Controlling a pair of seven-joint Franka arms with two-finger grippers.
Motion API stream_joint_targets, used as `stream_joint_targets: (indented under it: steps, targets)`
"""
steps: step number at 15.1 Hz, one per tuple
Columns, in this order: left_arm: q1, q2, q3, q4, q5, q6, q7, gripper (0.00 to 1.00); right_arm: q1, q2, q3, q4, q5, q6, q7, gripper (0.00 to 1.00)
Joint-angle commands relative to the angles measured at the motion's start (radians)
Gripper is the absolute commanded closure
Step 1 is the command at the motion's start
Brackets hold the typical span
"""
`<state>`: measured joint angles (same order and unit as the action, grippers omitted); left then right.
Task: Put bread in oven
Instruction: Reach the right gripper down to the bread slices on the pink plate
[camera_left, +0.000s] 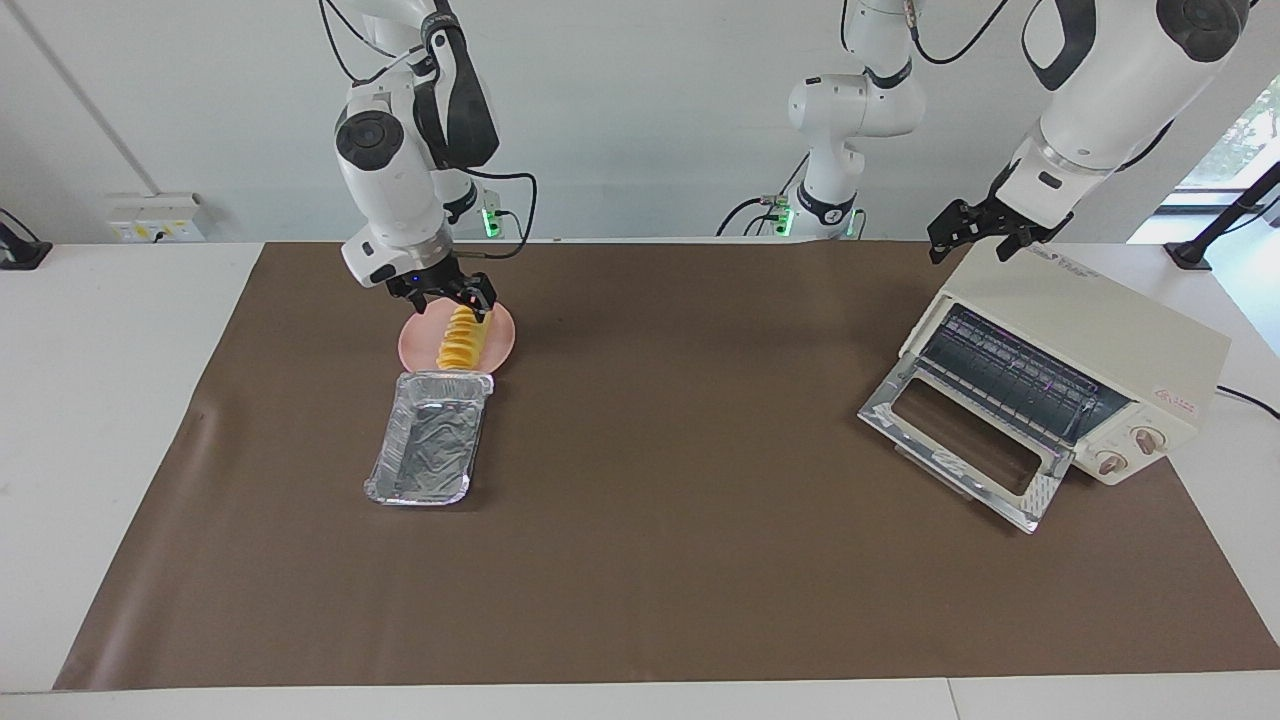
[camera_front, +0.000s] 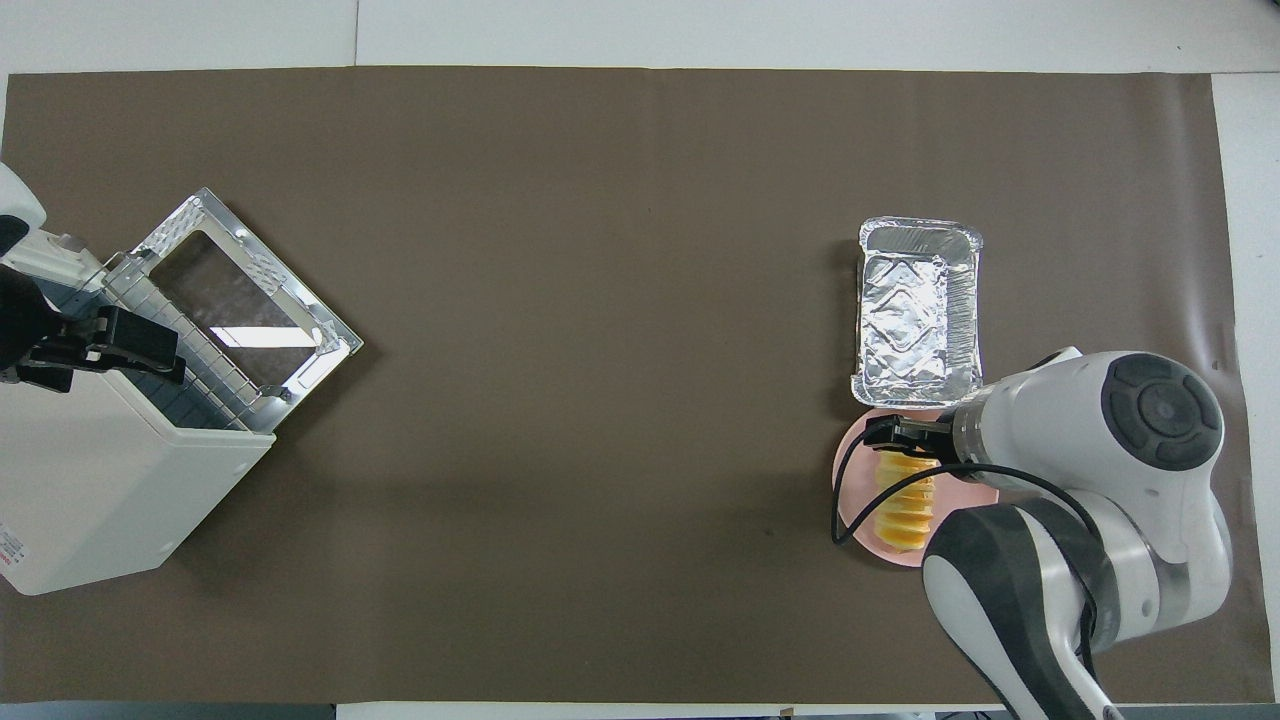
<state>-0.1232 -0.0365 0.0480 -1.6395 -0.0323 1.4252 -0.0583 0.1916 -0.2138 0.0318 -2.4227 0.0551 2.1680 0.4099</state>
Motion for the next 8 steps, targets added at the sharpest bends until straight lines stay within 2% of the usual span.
stream_joint_targets:
  steps: [1,3,7,8]
  targets:
    - [0.010,-0.016,-0.008,-0.013,0.014,0.014,0.003,0.00,0.009,-0.030,-0.001,-0.126,0.009,0.160,0.018,0.00]
    - [0.010,-0.016,-0.008,-0.013,0.014,0.014,0.003,0.00,0.009,-0.012,-0.001,-0.177,0.009,0.249,0.018,0.00]
    - [0.010,-0.016,-0.008,-0.013,0.014,0.014,0.003,0.00,0.002,-0.003,-0.001,-0.216,0.009,0.308,0.020,0.00]
    - [0.010,-0.016,-0.008,-0.013,0.014,0.014,0.005,0.00,0.002,0.005,-0.001,-0.222,0.009,0.322,0.020,0.04]
